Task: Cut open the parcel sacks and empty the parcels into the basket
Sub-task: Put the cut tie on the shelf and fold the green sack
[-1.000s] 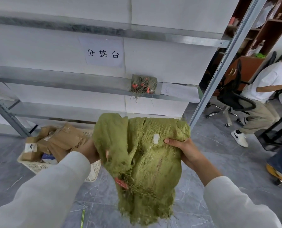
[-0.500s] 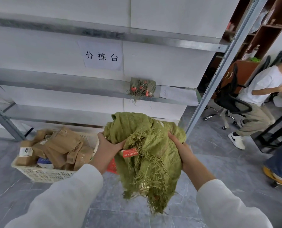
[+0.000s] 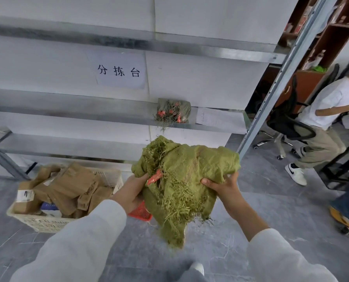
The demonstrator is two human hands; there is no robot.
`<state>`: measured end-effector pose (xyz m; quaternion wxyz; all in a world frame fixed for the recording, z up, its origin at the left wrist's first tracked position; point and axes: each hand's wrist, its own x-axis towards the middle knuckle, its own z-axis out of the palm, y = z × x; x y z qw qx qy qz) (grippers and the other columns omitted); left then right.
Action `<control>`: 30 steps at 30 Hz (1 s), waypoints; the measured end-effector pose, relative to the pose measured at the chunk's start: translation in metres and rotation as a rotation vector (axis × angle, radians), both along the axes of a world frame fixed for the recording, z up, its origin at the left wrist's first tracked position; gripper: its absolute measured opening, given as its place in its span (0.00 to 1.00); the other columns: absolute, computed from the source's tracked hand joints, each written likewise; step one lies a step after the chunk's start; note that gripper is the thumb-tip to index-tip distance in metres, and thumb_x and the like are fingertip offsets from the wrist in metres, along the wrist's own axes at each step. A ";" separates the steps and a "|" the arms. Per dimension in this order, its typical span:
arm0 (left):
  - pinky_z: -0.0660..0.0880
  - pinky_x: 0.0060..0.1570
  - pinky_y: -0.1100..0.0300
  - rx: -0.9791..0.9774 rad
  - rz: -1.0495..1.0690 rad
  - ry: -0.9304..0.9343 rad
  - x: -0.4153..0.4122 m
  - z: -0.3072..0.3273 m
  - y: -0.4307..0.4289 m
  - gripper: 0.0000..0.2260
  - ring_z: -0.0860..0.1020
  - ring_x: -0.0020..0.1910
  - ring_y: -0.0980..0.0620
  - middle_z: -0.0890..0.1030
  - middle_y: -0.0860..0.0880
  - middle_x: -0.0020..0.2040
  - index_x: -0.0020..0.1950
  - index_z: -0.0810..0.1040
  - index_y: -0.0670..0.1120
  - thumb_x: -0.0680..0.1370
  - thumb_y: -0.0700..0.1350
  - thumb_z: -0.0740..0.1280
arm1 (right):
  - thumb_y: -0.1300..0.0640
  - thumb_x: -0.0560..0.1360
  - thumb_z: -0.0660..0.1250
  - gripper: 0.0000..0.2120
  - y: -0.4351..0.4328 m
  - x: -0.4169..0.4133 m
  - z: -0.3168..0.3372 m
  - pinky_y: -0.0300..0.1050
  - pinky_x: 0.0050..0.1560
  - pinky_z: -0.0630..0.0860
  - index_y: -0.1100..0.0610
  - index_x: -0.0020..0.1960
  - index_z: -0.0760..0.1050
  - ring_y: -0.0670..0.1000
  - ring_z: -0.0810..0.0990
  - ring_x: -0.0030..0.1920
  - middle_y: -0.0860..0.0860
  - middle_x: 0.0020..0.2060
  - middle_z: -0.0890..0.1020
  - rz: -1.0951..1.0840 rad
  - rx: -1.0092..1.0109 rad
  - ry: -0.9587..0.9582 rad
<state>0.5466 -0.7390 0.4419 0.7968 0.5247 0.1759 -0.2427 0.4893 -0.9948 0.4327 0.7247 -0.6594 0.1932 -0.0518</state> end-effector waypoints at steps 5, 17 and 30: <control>0.77 0.56 0.43 0.114 -0.056 0.071 0.045 0.005 -0.034 0.16 0.81 0.53 0.37 0.79 0.32 0.56 0.62 0.75 0.33 0.78 0.41 0.67 | 0.51 0.48 0.86 0.47 -0.038 0.043 -0.007 0.58 0.49 0.81 0.55 0.60 0.65 0.64 0.80 0.55 0.64 0.57 0.77 -0.011 -0.010 -0.018; 0.76 0.59 0.45 0.112 0.154 0.006 0.195 -0.007 -0.085 0.31 0.81 0.53 0.42 0.82 0.37 0.55 0.66 0.74 0.38 0.67 0.52 0.73 | 0.53 0.63 0.81 0.17 -0.111 0.246 -0.011 0.24 0.40 0.72 0.48 0.43 0.74 0.46 0.77 0.46 0.52 0.50 0.74 0.083 -0.486 -0.097; 0.81 0.47 0.51 0.435 0.433 -0.128 0.328 -0.008 -0.020 0.31 0.83 0.48 0.46 0.84 0.44 0.50 0.59 0.78 0.45 0.62 0.60 0.78 | 0.44 0.66 0.76 0.34 -0.047 0.401 -0.001 0.44 0.36 0.70 0.46 0.61 0.56 0.51 0.75 0.37 0.44 0.39 0.75 0.303 -0.874 -0.074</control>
